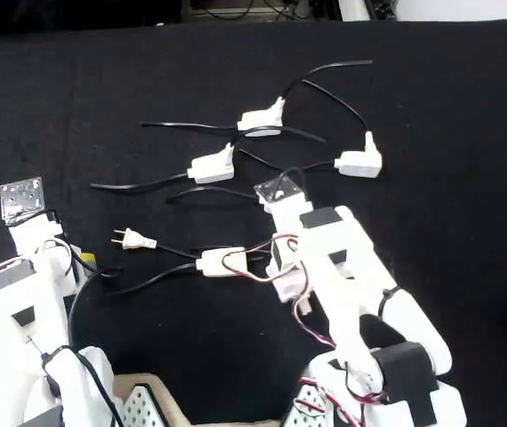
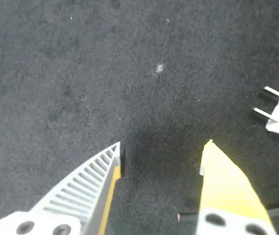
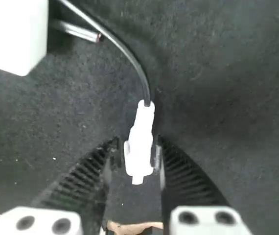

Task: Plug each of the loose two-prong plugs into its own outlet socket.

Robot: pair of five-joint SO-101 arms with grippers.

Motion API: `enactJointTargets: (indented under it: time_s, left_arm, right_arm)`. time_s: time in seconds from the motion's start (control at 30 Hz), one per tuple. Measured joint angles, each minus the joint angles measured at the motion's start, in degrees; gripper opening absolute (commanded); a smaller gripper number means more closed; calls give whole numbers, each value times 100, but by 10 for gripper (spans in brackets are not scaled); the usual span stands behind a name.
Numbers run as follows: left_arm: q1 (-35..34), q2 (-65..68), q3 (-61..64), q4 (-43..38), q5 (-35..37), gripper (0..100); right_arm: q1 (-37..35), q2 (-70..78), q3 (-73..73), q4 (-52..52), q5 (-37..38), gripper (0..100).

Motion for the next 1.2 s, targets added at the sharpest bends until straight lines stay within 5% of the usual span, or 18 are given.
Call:
enactJointTargets:
  time_s: [1.2]
  left_arm:
    - [18, 0, 0, 0, 0, 264]
  right_arm:
    - [0, 607, -527, 18, -387, 112]
